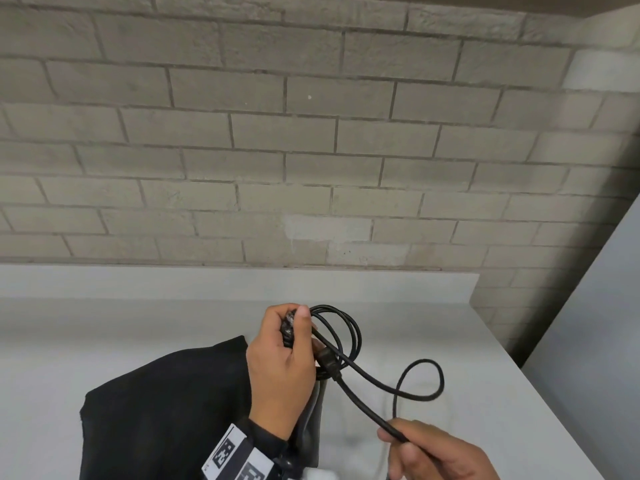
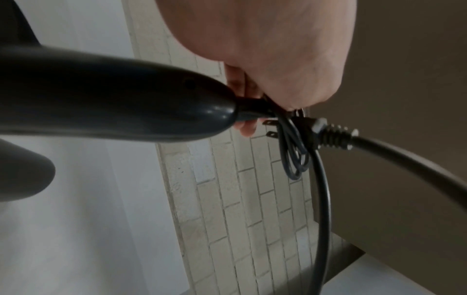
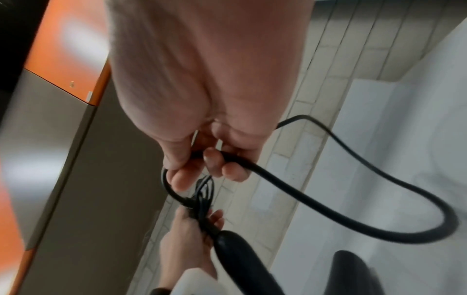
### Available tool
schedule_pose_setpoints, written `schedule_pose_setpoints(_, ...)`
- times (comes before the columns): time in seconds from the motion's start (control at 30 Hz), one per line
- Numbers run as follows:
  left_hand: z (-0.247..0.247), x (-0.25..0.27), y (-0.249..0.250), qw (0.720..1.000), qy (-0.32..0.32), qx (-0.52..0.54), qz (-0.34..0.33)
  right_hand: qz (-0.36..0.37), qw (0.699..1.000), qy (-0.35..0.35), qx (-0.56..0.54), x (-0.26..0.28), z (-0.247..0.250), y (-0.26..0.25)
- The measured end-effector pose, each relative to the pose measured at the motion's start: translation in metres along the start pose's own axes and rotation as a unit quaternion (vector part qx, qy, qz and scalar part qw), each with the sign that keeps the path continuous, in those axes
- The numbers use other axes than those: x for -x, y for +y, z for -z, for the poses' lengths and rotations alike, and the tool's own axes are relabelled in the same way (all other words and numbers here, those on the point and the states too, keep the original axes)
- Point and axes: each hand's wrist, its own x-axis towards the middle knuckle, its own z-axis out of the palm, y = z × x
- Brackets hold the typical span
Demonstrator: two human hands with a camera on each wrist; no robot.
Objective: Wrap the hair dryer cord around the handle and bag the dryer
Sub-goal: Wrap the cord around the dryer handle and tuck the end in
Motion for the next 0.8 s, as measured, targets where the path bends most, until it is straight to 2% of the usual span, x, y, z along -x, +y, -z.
schedule_pose_setpoints(0.07, 0.001, -0.002, 0.002, 1.0, 0.003, 0.01, 0.021, -0.014, 0.999, 0.009, -0.041, 0.002, 0.007, 0.006)
schedule_pose_setpoints(0.13, 0.004, -0.006, 0.002, 0.999, 0.019, 0.021, 0.044, -0.014, 0.999, 0.008, -0.038, 0.005, 0.017, 0.008)
schedule_pose_setpoints(0.23, 0.009, -0.013, -0.001, 0.998, 0.026, 0.023, 0.058, 0.01, 0.999, -0.028, -0.024, 0.01, 0.025, 0.01)
schedule_pose_setpoints(0.37, 0.014, -0.013, 0.001, 0.998, 0.019, 0.021, 0.056, -0.008, 0.995, 0.103, 0.003, 0.015, 0.037, 0.027)
schedule_pose_setpoints(0.47, 0.015, -0.012, 0.001, 0.998, 0.017, 0.02, 0.053, -0.039, 0.986, 0.098, 0.129, 0.016, 0.053, 0.028)
schedule_pose_setpoints(0.57, 0.015, -0.012, 0.0, 0.999, 0.01, 0.019, 0.048, -0.045, 0.956, 0.063, 0.281, 0.011, 0.059, 0.024)
schedule_pose_setpoints(0.7, 0.012, -0.009, 0.001, 1.0, -0.001, 0.012, 0.026, 0.025, 0.919, 0.092, 0.383, -0.006, 0.042, 0.012)
schedule_pose_setpoints(0.8, 0.009, -0.006, 0.0, 1.0, -0.005, 0.01, 0.011, 0.1, 0.922, 0.138, 0.348, -0.019, 0.012, -0.006)
